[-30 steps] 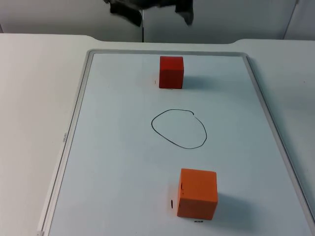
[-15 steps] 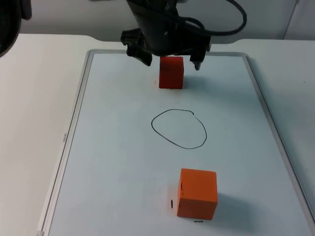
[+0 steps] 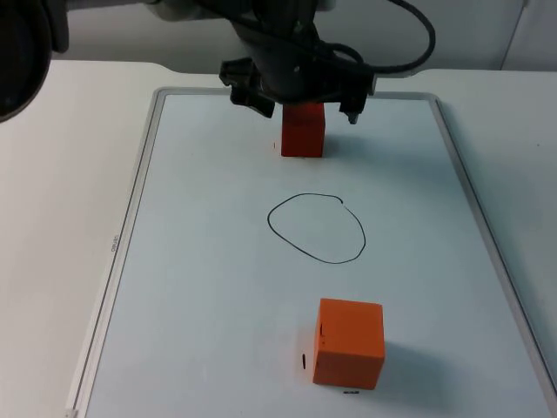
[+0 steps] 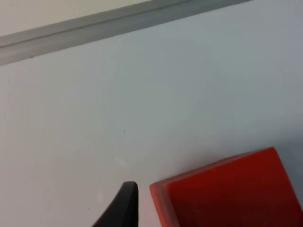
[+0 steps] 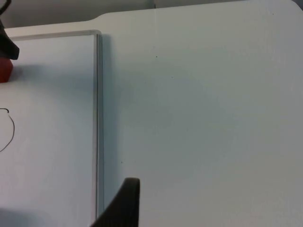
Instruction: Pick up one cube with the left hand and another cube with the right hand. First place the cube in the right hand at the target position, then stack the cube in the left hand on top.
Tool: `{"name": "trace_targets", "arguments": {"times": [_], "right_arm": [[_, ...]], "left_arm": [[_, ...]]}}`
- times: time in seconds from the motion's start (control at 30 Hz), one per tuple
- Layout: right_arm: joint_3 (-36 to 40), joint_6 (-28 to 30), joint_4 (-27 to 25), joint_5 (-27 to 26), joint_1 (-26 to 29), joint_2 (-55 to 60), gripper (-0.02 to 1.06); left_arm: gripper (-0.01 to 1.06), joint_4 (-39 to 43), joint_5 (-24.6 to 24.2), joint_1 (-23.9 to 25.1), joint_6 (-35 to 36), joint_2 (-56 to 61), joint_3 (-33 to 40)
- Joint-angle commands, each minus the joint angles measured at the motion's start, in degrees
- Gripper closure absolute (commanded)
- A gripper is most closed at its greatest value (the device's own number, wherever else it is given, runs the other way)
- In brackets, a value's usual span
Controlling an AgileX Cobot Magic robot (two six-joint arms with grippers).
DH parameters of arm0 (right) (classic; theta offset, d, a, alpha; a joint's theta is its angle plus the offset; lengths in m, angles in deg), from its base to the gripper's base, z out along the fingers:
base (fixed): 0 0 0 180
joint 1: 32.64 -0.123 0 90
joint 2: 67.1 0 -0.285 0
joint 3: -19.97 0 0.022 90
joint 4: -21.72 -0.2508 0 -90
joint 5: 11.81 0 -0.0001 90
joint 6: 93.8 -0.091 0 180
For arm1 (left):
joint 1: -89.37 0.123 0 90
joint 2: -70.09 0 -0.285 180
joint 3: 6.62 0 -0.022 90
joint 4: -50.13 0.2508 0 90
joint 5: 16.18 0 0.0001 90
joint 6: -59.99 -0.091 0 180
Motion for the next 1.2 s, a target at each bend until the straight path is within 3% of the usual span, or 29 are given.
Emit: {"name": "trace_targets", "arguments": {"times": [0.0,0.47,0.57,0.6,0.7,0.73,0.77,0.8,0.87,1.07,1.17], "right_arm": [[0.25,-0.03,-0.16,-0.44,0.34,-0.2,0.0],[0.25,-0.03,-0.16,-0.44,0.34,-0.2,0.0],[0.25,-0.03,-0.16,-0.44,0.34,-0.2,0.0],[0.25,-0.03,-0.16,-0.44,0.34,-0.2,0.0],[0.25,-0.03,-0.16,-0.44,0.34,-0.2,0.0],[0.25,-0.03,-0.16,-0.44,0.34,-0.2,0.0],[0.25,-0.03,-0.16,-0.44,0.34,-0.2,0.0],[0.25,-0.03,-0.16,-0.44,0.34,-0.2,0.0],[0.25,-0.03,-0.16,-0.44,0.34,-0.2,0.0],[0.25,-0.03,-0.16,-0.44,0.34,-0.2,0.0],[0.25,-0.03,-0.16,-0.44,0.34,-0.2,0.0]], "left_arm": [[0.01,-0.09,0.78,-0.24,0.46,0.1,-0.26],[0.05,-0.05,1.36,-0.24,0.46,-1.52,-0.26],[0.33,0.21,1.5,-0.24,0.46,-1.52,-0.26],[0.33,0.21,1.5,-0.24,0.46,-1.52,-0.26],[0.68,0.21,1.27,-0.24,0.28,-1.52,-0.26],[0.76,0.21,0.47,-0.24,0.28,-1.19,-0.26],[0.76,0.21,0.47,-0.24,0.28,-1.19,-0.26],[0.87,0.21,-0.47,-0.24,0.28,-0.61,-0.26],[0.93,0.21,-2.22,-0.24,0.28,0.66,-0.26],[0.93,0.69,-5.68,-0.24,-1.64,5.82,-0.26],[0.93,-0.64,-10.31,-0.24,-7.31,12.37,-0.26]]}}
